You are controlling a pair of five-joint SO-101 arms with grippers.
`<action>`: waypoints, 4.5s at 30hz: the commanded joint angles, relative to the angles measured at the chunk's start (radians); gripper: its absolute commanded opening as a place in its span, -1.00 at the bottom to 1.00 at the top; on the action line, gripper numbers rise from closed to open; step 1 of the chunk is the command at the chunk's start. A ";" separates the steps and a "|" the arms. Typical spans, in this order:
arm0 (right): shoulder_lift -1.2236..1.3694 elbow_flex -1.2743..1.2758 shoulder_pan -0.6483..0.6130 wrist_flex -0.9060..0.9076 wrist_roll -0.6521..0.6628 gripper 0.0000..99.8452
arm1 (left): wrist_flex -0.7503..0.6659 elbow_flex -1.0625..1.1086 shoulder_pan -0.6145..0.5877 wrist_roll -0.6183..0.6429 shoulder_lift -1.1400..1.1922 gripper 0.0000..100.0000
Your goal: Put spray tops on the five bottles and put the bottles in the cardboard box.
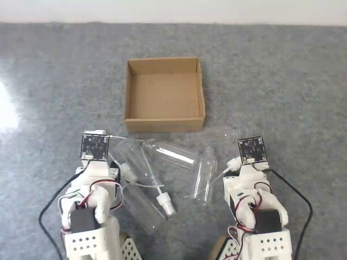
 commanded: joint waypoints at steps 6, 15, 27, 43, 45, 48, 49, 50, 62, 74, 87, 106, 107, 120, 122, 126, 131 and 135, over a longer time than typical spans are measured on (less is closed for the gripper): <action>-0.007 0.021 0.002 0.005 -0.009 -0.99 | -0.020 -0.050 -0.003 -0.074 -0.017 -0.76; -0.015 0.021 0.007 0.047 -0.006 -0.99 | -0.008 -0.180 -0.002 -0.064 -0.017 -0.77; -0.015 -0.052 0.010 0.104 -0.003 -0.99 | 0.009 -0.211 -0.048 -0.021 -0.017 -0.95; -0.016 -0.230 0.526 0.114 -0.002 -0.99 | -0.043 -0.191 -0.098 0.014 -0.017 -0.97; -0.016 -0.242 0.526 0.108 0.021 -0.99 | -0.043 -0.191 -0.098 0.038 -0.017 -0.97; -0.016 -0.276 0.526 0.081 0.114 -0.99 | -0.043 -0.191 -0.098 0.040 -0.017 -0.97; -0.016 -0.287 0.526 0.079 0.146 -0.99 | -0.043 -0.191 -0.100 0.040 -0.017 -0.97; -0.016 -0.298 0.526 0.079 0.172 -0.99 | -0.043 -0.191 -0.100 0.040 -0.017 -0.97; -0.016 -0.433 0.524 0.077 0.334 -0.99 | -0.043 -0.189 -0.100 0.038 -0.017 -0.97; -0.002 -0.657 0.375 0.093 0.368 -0.99 | -0.080 -0.163 -0.100 0.037 -0.017 -0.97; -0.001 -0.763 0.248 0.104 0.371 -0.87 | -0.083 -0.163 -0.100 0.037 -0.017 -0.97; 0.524 -0.939 -0.015 0.105 0.324 -0.87 | -0.084 -0.163 -0.100 0.037 -0.017 -0.97; 0.547 -0.944 -0.035 0.105 0.321 -0.87 | -0.084 -0.163 -0.100 0.037 -0.017 -0.97; 0.754 -0.948 -0.220 0.099 0.321 -0.68 | -0.084 -0.165 -0.103 0.037 -0.017 -0.97; 0.774 -0.948 -0.234 0.094 0.321 -0.68 | -0.084 -0.165 -0.103 0.037 -0.017 -0.97; 0.809 -0.990 -0.266 0.105 0.318 -0.68 | -0.084 -0.168 -0.112 0.037 -0.017 -0.97; 0.901 -1.117 -0.315 0.153 0.275 -0.68 | -0.126 -0.171 -0.206 0.044 -0.017 -0.97; 1.015 -1.227 -0.394 0.213 0.272 -0.68 | -0.126 -0.173 -0.218 0.044 -0.017 -0.97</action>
